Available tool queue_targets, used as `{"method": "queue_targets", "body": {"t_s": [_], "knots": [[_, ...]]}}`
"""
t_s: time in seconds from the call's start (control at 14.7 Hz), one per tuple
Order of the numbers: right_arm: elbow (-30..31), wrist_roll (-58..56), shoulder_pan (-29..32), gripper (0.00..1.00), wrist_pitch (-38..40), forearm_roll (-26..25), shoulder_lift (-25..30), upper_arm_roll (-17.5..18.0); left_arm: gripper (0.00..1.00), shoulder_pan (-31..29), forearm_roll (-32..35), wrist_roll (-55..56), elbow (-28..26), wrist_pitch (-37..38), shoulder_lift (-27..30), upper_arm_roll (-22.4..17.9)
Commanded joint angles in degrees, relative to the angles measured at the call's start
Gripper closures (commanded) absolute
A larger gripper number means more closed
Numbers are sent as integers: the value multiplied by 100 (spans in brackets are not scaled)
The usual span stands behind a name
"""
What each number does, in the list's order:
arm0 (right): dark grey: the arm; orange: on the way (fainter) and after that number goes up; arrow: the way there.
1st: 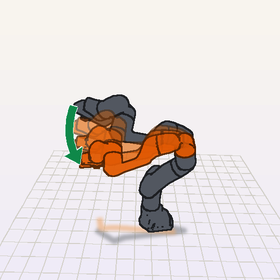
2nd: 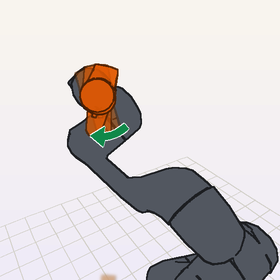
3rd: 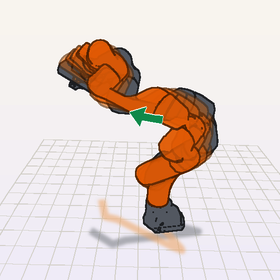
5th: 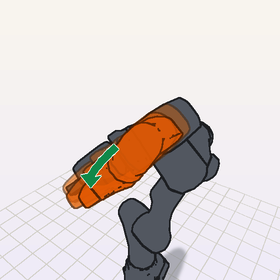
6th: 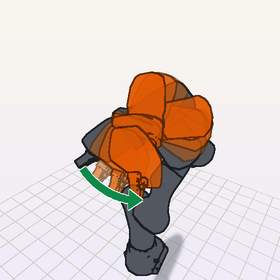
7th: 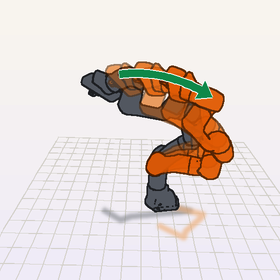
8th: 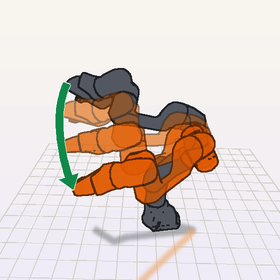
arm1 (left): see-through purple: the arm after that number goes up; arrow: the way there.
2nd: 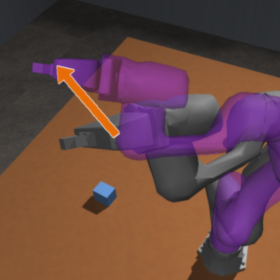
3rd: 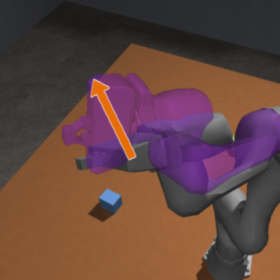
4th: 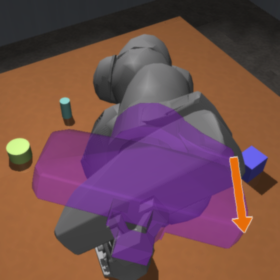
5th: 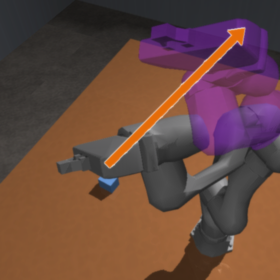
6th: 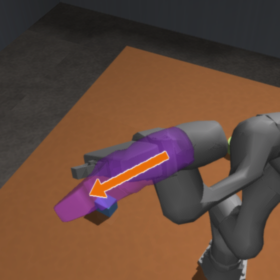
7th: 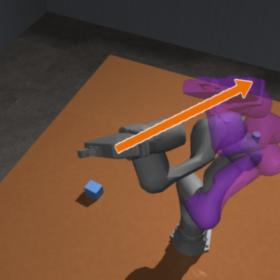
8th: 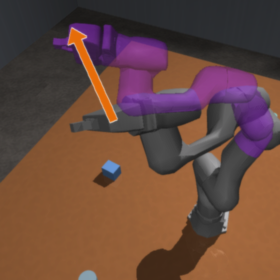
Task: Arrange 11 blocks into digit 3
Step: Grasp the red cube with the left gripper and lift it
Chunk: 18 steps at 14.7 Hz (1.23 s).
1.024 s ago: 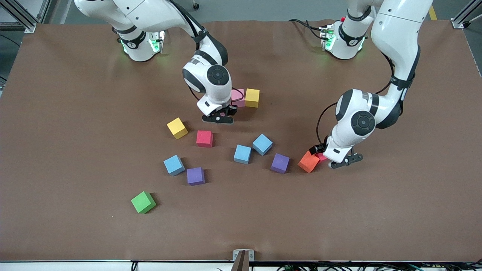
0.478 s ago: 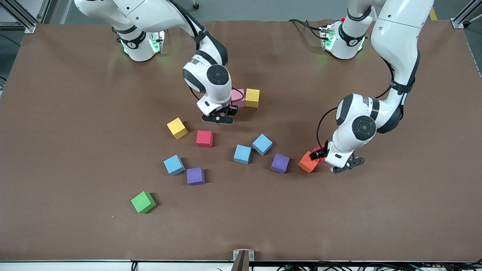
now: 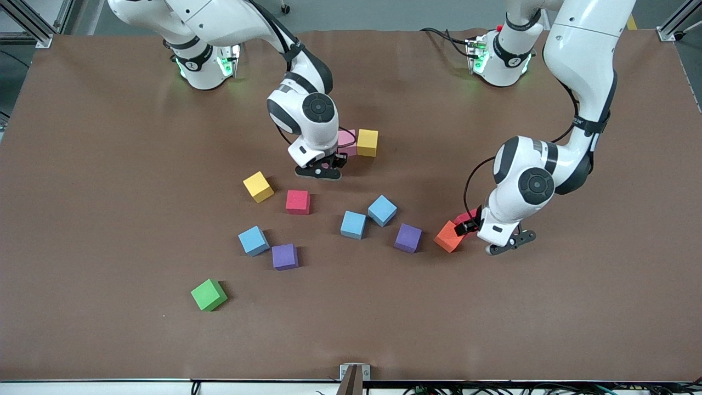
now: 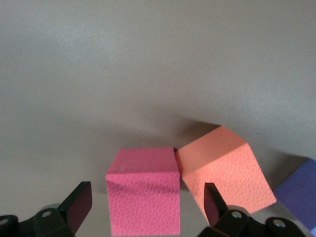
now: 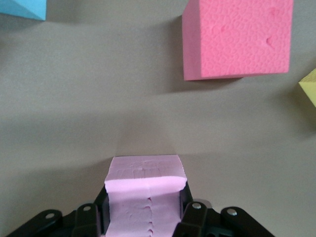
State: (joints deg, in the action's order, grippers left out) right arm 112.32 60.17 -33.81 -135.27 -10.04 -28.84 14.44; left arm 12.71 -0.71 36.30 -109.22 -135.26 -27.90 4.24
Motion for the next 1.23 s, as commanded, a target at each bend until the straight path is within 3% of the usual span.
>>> {"method": "queue_targets", "body": {"t_s": [0.0, 0.41, 1.16], "knots": [[177, 153, -91, 100, -79, -68, 186, -21, 0, 30, 115, 79, -82, 421, 267, 42], [185, 153, -99, 100, -114, -112, 195, -21, 0, 74, 115, 71, -372, 431, 347, 147], [361, 144, -99, 100, -281, -191, 195, -29, 0, 92, 115, 106, -311, -96, -110, 147]]}}
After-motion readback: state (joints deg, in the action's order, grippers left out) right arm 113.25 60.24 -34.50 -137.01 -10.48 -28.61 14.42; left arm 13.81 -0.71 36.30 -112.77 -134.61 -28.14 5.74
